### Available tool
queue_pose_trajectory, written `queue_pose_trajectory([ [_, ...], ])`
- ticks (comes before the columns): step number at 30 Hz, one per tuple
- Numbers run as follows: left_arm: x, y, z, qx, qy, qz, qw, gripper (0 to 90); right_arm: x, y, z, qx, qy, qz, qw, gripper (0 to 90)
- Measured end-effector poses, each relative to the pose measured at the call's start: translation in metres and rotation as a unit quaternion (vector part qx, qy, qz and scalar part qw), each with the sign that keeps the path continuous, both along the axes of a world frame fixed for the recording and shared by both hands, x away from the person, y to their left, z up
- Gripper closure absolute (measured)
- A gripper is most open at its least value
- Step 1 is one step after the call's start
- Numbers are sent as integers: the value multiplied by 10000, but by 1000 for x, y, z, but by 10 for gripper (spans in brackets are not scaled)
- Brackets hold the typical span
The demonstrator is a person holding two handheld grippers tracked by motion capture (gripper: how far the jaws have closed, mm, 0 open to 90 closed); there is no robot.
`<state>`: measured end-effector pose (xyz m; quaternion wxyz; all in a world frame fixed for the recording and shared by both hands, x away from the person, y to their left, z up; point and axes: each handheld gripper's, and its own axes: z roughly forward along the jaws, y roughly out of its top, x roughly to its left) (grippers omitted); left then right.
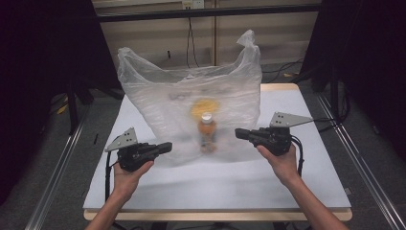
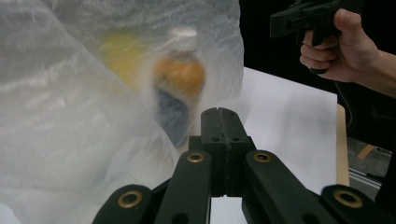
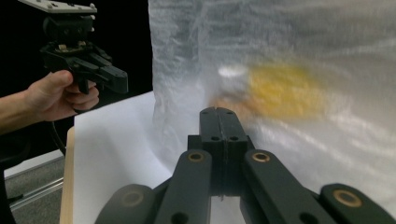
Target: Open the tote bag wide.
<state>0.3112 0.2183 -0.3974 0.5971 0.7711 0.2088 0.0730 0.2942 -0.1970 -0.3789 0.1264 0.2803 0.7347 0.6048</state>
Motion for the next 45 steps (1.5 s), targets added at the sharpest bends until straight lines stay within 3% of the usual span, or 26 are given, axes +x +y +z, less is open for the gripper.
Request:
queue_pose_trajectory([
  [11,15,-14,11,-74,-94,-2,9999,900,18,2,25,46,-167,-31,9998,900],
  [13,20,-17,18,-176,-131,-3,9998,900,25,3,35,42,-240,-45,9997,900],
  [17,27,-22,29,-163,-260,7,9995,900,31,6,47,52,-267,-89,9996,900],
  [23,37,-28,44,-285,-397,35,9988,900,40,16,58,151,-312,-52,9994,900],
  [25,40,-30,49,-370,-380,2,9986,900,44,20,63,117,-355,-60,9993,900],
  [29,48,-34,65,-318,-481,86,9983,900,52,27,76,19,-394,-55,9992,900],
  [32,55,-37,78,-439,-497,52,9978,900,57,31,87,21,-427,-53,9991,900],
  [36,61,-41,93,-451,-629,86,9970,900,64,35,99,-18,-464,-93,9989,900],
  [39,64,-41,96,-534,-651,169,9963,900,71,33,105,148,-464,-87,9988,900],
  [42,70,-42,98,-566,-620,216,9962,900,78,35,111,-65,-491,-250,9985,900],
  [45,77,-44,105,-509,-659,238,9962,900,85,37,118,19,-482,-278,9984,900],
])
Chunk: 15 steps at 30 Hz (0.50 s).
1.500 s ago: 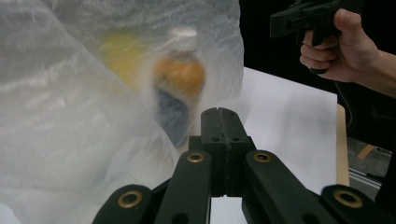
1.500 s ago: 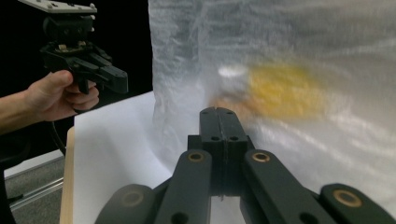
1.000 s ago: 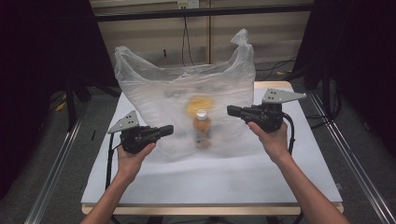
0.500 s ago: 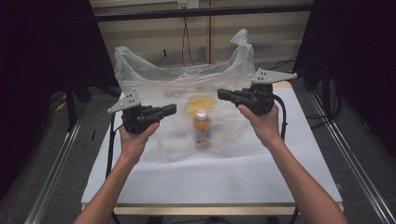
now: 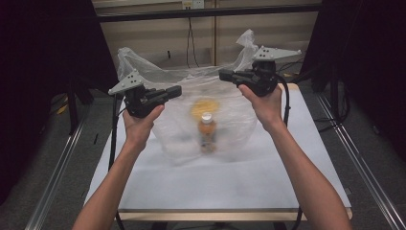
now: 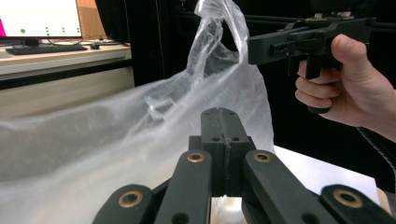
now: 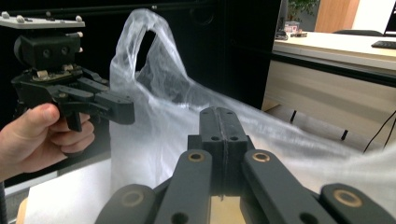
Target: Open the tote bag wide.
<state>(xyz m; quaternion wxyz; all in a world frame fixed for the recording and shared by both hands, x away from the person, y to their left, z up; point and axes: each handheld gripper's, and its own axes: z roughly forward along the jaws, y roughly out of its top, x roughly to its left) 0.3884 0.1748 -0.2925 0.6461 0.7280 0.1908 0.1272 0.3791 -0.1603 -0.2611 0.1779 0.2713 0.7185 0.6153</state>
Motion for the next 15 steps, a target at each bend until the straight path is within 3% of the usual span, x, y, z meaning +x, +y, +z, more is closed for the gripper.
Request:
queue_pose_trajectory([
  [2,5,-3,5,75,-2,55,10000,900,5,3,6,-33,12,-34,10000,900],
  [9,22,-9,28,-65,31,159,9998,900,25,13,16,-206,173,-211,9994,900],
  [11,33,-10,36,3,121,322,9994,900,31,14,19,-249,244,-275,9990,900],
  [14,40,-17,33,541,104,474,9974,900,36,16,20,-484,350,-384,9975,900],
  [15,41,-21,30,693,163,407,9966,900,37,17,18,-558,399,-395,9969,900],
])
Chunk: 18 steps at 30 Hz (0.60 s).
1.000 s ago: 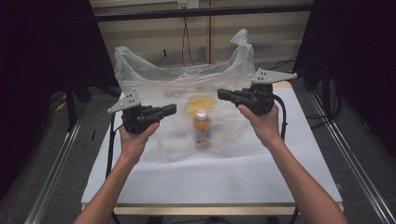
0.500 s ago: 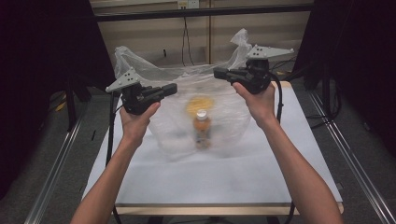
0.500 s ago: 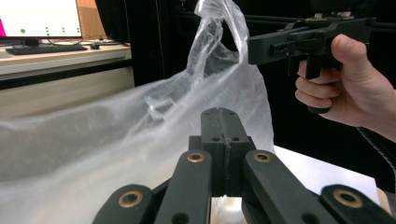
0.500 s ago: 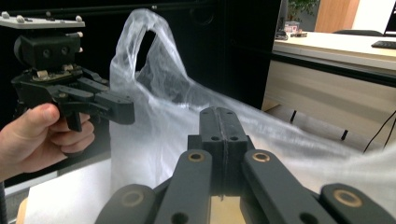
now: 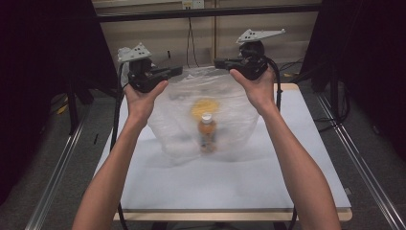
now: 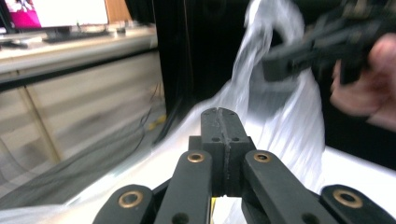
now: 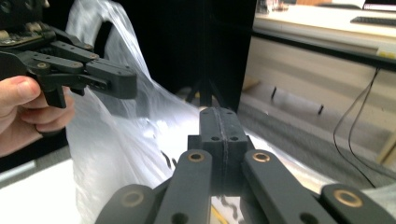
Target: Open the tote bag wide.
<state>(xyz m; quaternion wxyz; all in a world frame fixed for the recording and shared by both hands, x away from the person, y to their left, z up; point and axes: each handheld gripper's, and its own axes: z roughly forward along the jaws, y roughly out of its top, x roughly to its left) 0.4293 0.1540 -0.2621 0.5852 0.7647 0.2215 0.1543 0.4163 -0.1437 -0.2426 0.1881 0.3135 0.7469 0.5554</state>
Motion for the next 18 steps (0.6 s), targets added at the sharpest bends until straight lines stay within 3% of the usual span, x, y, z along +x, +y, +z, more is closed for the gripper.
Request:
queue_pose_trajectory([
  [4,0,-13,-12,480,58,-40,9988,900,3,5,-13,-265,300,-2,9992,900],
  [5,0,-13,-12,480,58,-40,9988,900,3,5,-13,-265,300,-2,9992,900],
  [6,-2,-20,-17,687,96,-69,9976,900,4,9,-21,-481,422,-5,9979,900],
  [14,-8,-30,-32,686,173,-361,9968,900,-2,20,-46,-493,565,303,9967,900],
  [18,-9,-33,-36,657,179,-412,9968,900,-2,25,-68,-654,794,352,9941,900],
])
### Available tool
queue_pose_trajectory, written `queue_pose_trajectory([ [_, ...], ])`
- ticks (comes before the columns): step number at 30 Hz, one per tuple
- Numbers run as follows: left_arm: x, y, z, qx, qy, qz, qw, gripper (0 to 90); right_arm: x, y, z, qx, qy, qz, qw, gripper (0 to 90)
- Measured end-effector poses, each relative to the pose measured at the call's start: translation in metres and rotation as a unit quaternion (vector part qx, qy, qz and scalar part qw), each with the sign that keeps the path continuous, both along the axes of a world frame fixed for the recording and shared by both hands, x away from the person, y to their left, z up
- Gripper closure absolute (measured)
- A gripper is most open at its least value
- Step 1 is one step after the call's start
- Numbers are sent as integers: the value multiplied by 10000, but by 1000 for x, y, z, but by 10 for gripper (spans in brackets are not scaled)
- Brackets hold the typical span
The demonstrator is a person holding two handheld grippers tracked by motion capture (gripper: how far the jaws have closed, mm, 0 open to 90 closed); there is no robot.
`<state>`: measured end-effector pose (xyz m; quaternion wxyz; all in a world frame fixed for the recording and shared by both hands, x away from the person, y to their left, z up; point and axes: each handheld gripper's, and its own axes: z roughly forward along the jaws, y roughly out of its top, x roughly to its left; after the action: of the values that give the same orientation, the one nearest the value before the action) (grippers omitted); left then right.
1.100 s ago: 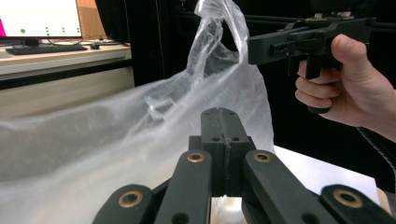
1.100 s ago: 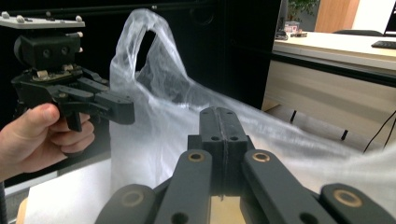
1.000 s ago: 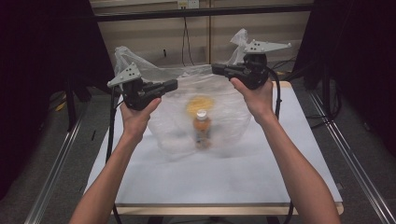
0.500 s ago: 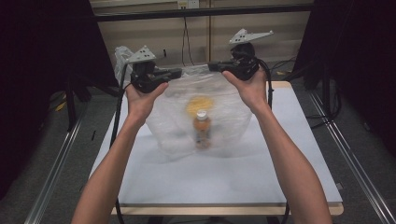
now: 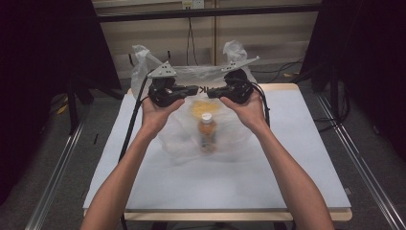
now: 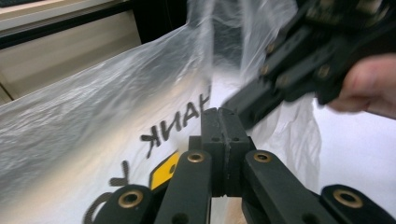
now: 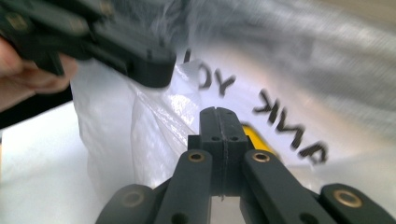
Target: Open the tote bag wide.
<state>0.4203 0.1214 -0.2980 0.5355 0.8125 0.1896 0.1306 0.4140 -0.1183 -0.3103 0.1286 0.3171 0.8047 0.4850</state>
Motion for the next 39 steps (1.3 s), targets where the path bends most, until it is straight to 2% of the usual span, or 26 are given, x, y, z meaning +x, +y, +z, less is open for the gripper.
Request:
queue_pose_trajectory([
  [4,-4,-1,-5,31,30,-83,10000,900,-5,4,-13,-33,136,216,9997,900],
  [6,-5,-1,-10,-35,86,-111,9999,900,-11,7,-19,-90,189,339,9992,900],
  [7,-6,-1,-13,-77,113,-122,9998,900,-15,7,-22,-64,192,410,9990,900],
  [10,-6,-3,-21,-24,147,-188,9997,900,-26,5,-32,-34,162,520,9985,900],
  [11,-6,-5,-24,-35,177,-183,9997,900,-28,2,-34,70,176,539,9984,900],
  [13,-6,-7,-30,-98,253,-195,9994,900,-32,-1,-36,211,201,611,9977,900],
  [15,-5,-8,-35,-87,274,-202,9994,900,-35,-3,-37,243,197,690,9971,900],
  [20,-6,-9,-43,-75,345,-200,9992,900,-43,-3,-44,181,286,804,9962,900],
  [24,-5,-6,-53,-45,437,-95,9990,900,-45,-8,-55,259,345,782,9960,900],
  [29,-2,2,-71,27,586,62,9983,900,-46,-13,-68,269,370,710,9964,900],
  [31,-1,5,-79,23,675,97,9977,900,-47,-17,-71,344,379,675,9964,900],
  [32,-1,5,-79,23,675,97,9977,900,-47,-17,-71,344,379,675,9964,900],
  [34,0,8,-90,35,802,114,9967,900,-47,-24,-76,366,368,501,9974,900],
  [36,-1,10,-96,129,852,83,9962,900,-45,-29,-80,414,376,382,9977,900],
  [39,-3,13,-105,109,890,48,9960,900,-44,-34,-87,434,365,205,9982,900],
])
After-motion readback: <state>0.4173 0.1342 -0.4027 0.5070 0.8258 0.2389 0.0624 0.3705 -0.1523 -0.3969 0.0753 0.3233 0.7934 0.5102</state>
